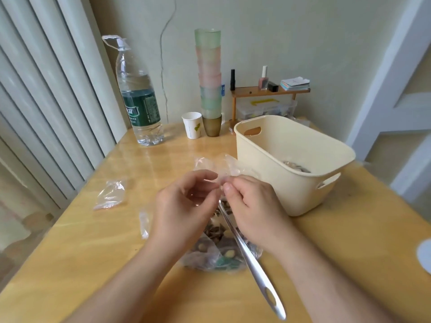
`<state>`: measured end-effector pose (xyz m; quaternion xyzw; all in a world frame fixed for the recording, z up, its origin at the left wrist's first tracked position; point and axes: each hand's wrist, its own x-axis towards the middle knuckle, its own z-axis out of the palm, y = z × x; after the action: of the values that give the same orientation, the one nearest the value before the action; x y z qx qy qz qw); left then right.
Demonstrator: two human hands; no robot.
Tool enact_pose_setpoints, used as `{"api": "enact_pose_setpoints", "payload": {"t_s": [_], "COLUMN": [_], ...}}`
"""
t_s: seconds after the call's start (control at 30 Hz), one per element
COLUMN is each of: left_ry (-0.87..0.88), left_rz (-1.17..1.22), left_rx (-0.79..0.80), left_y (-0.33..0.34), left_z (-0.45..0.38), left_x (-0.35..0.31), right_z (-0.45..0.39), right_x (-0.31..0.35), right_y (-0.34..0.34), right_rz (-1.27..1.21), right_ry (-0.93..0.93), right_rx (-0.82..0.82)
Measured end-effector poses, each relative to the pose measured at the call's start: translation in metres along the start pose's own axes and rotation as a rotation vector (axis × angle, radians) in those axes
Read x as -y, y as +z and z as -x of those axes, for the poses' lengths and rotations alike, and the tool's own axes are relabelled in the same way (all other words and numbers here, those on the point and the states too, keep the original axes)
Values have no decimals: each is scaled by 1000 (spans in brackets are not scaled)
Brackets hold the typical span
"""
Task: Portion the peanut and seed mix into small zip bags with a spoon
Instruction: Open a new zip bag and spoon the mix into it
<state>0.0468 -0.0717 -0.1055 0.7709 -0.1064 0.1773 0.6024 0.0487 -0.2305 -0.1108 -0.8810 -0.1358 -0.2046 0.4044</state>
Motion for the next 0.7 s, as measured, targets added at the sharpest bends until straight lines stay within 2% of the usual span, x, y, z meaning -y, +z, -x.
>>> {"api": "enact_pose_setpoints", "payload": {"t_s": [0.1, 0.2, 0.27, 0.33, 0.4, 0.43, 0.5, 0.63, 0.7], "left_ry": [42, 141, 240, 422, 558, 560, 421, -19, -69], "left_rz": [2, -96, -170, -284, -417, -447, -358, 274, 398], "left_rx": [-86, -40, 65, 132, 92, 75, 127, 277, 288], "left_y": [-7, -6, -7, -11, -18, -22, -31, -38, -40], "left_z": [7, 17, 19, 20, 15, 11, 3, -6, -8], "left_x": [-1, -1, 0, 0, 2, 3, 8, 9, 9], "right_z": [-1, 4, 8, 8, 5, 4, 1, -2, -2], "right_x": [1, 10, 16, 20, 21, 22, 21, 17, 16], "right_y": [-2, 1, 4, 4, 0, -3, -9, -15, -18], "right_rz": [42, -30, -153, -321, -490, -570, -699, -876, -835], "right_ry": [-8, 106, 149, 183, 241, 277, 337, 378, 366], "right_rx": [-101, -130, -115, -91, -68, -52, -19, 17, 18]}}
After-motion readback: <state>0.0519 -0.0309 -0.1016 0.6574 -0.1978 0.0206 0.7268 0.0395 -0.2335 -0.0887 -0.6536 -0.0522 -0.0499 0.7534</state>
